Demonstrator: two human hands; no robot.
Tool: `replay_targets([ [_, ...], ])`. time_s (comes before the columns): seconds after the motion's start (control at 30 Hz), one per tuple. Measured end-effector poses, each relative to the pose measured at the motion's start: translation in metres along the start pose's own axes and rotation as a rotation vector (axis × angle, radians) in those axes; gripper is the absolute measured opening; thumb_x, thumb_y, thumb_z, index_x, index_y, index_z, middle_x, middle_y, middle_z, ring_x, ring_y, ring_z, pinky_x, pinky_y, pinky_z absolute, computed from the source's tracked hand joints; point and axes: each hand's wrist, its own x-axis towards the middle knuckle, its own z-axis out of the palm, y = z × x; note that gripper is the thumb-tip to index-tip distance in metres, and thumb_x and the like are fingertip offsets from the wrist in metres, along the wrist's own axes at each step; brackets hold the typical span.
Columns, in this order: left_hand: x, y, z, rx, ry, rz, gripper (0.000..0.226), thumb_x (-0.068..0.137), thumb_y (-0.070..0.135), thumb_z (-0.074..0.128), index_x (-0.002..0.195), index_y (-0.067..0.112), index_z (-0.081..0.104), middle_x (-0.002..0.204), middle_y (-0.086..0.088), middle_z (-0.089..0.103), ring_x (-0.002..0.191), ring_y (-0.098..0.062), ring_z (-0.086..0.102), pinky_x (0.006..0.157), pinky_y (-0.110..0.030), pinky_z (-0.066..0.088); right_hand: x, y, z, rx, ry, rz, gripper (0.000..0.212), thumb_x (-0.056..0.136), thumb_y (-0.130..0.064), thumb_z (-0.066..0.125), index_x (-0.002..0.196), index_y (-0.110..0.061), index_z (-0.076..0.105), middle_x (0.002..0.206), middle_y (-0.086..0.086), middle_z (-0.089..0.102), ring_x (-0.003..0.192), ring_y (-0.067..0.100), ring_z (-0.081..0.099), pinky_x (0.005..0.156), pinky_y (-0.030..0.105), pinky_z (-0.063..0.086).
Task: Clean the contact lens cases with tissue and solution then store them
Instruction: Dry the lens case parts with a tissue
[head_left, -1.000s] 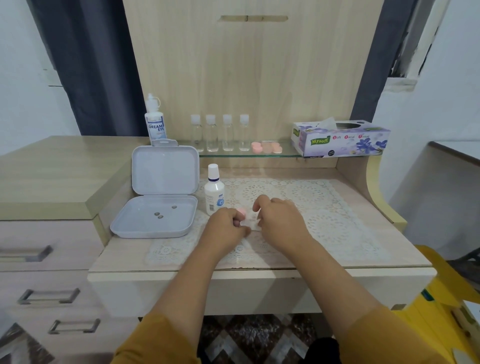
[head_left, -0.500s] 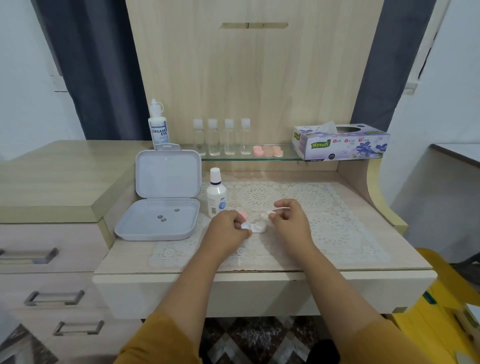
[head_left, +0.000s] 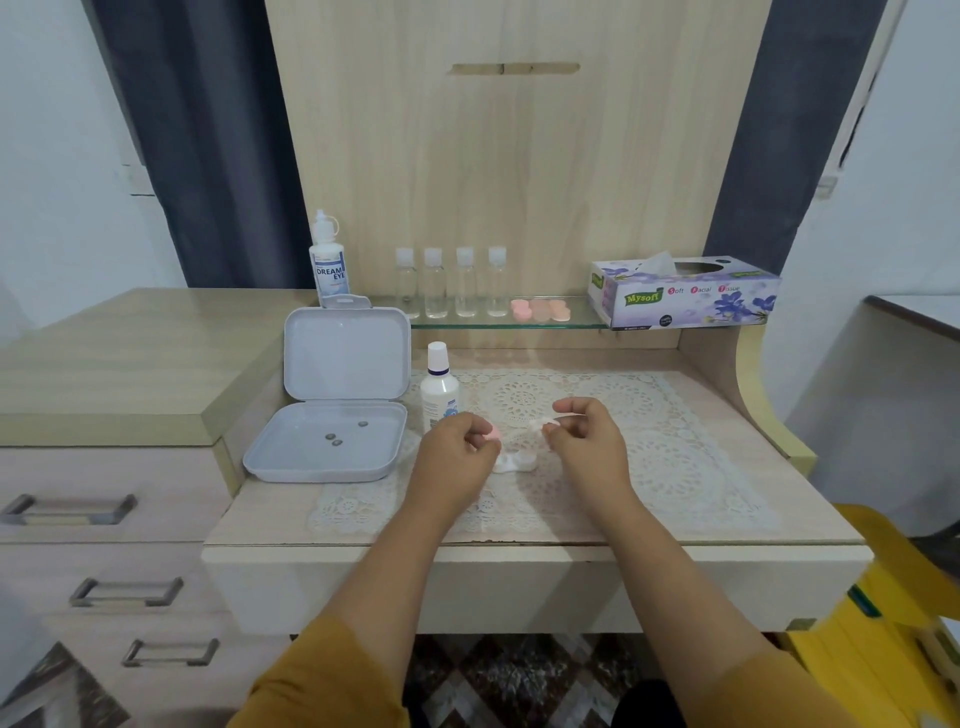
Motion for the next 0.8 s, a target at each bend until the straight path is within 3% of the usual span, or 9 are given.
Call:
replay_targets([
  [0.13,0.001,0.010,-0.010,-0.088,0.096,-0.026,0.014,0.090,0.013,0.058,0.081,0.010,0.067,0.070,0.009,0.062,0.060,-0.002,0.051,0.054,-0.010,0.040,-0.006,-0.003,0.007,-0.010,-0.041,-0.011,0.014,0.089,-0.011,0.063,0.093,-0.025,0.065,0.085,0.001,0.069,0.082,0.015,0.066,0.076,0.028,0.054],
  [0.33,0.002,0.010,-0.037,-0.141,0.073,-0.097,0.015,0.086,0.013,0.061,0.073,0.012,0.067,0.073,0.002,0.066,0.065,-0.009,0.056,0.065,-0.021,0.045,-0.016,-0.010,0.026,0.024,-0.102,-0.015,0.011,0.087,-0.010,0.066,0.087,-0.020,0.070,0.079,-0.002,0.072,0.072,0.010,0.067,0.065,0.020,0.053],
  [0.47,-0.007,0.002,-0.059,-0.155,0.119,-0.110,0.017,0.085,0.012,0.063,0.068,0.013,0.067,0.068,0.003,0.066,0.062,-0.010,0.055,0.064,-0.024,0.045,-0.029,-0.017,0.048,0.021,-0.163,-0.014,0.008,0.086,-0.009,0.068,0.088,-0.017,0.071,0.075,-0.002,0.071,0.068,0.007,0.065,0.064,0.020,0.053],
  [0.8,-0.051,-0.036,-0.139,-0.106,0.281,-0.109,0.017,0.082,0.007,0.063,0.067,0.013,0.069,0.066,0.004,0.067,0.060,-0.001,0.056,0.064,-0.020,0.046,-0.075,-0.035,0.122,0.052,-0.380,-0.052,0.009,0.084,-0.008,0.069,0.086,-0.017,0.070,0.072,-0.001,0.070,0.067,0.008,0.065,0.065,0.023,0.054],
])
